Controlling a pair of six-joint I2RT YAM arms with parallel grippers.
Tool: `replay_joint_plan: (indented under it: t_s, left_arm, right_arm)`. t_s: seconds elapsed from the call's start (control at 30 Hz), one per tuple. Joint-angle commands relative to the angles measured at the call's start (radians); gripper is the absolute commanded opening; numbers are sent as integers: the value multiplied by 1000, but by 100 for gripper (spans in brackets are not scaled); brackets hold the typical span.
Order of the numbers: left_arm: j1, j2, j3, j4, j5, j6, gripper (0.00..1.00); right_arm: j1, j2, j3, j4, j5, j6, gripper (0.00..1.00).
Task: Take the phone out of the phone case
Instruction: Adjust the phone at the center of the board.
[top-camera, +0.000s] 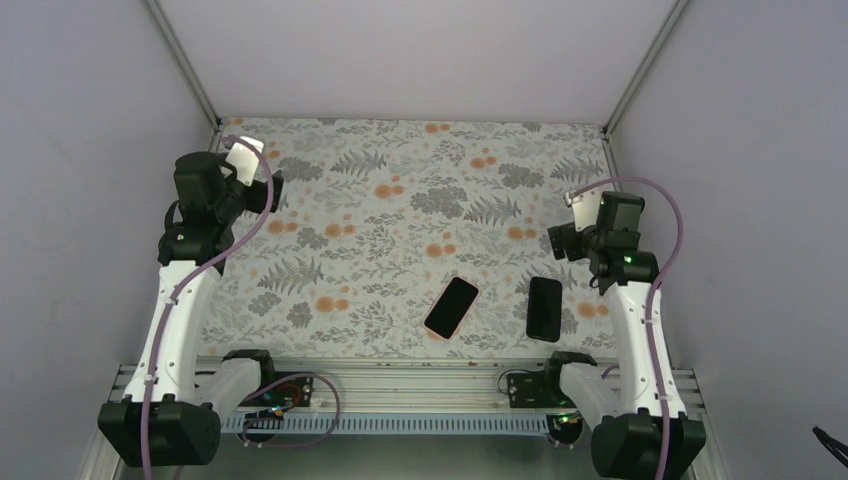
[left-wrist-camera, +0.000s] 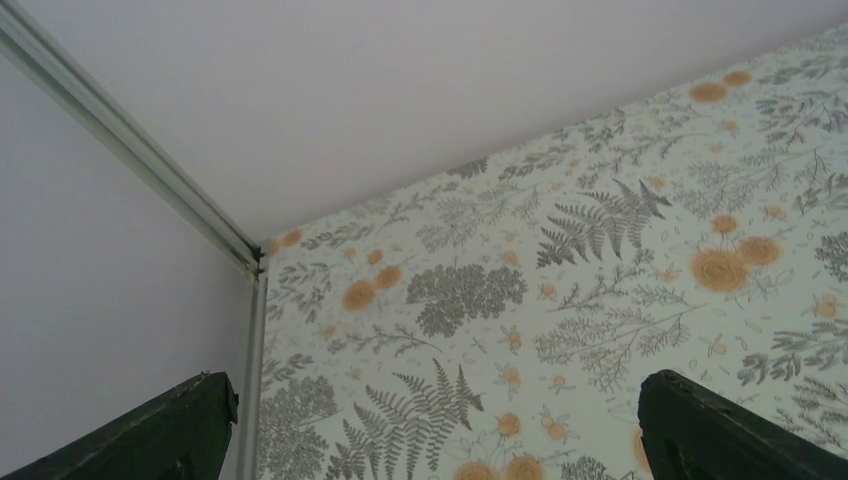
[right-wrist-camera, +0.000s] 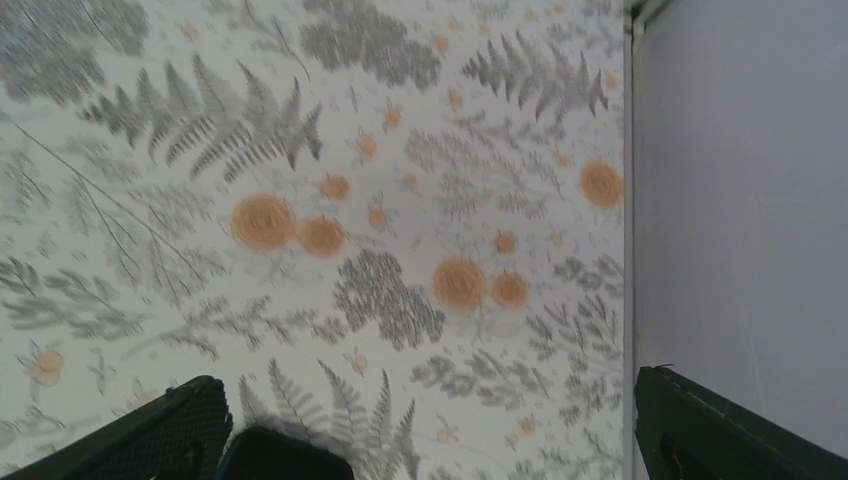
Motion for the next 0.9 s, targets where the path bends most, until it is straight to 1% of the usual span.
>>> replay_joint_plan:
  t_s: [0.0,0.07,0.1,0.13,0.17,0.2,0.23,0.27,0.3,0.4,0.53,0.73,0.87]
  left_arm:
    - [7,-6,24,-44,31,35,100]
    - [7,-5,20,-47,51,51,100]
    - [8,-3,21,-49,60,57,100]
    - [7,0,22,-53,69,63,100]
    - [8,5,21,-55,77,72,100]
    - [8,6,18,-56,85,78,100]
    - [8,9,16,-57,89,82,100]
    - [8,12,14,-59,95,88,100]
    - [8,14,10,-62,100,94,100]
    - [8,17,-11,-65,118,102,100]
    - [7,21,-41,-58,139,102,100]
    - [8,34,-68,-67,153,114,100]
    - [8,27,-84,-71,138,126,100]
  right_arm:
    - [-20,52,28,-142,88,-71,98]
    - [-30,95,20,-277,79,-107,94]
    - [-33,104,-5,-314,92,-127,92]
    - [-34,108,-28,-337,109,-152,83]
    - [-35,107,-52,-353,126,-179,72]
    - [-34,107,-73,-361,143,-199,58]
    - [-36,107,-92,-371,152,-214,40]
    - [-36,107,-108,-380,160,-225,12]
    - [-36,108,-121,-383,168,-230,4]
    - [-36,107,-165,-390,167,-254,3]
    - [-36,154,-216,-341,138,-265,3]
    - [-37,261,-287,-207,134,-274,3]
    - [-46,325,-317,-131,117,-288,3]
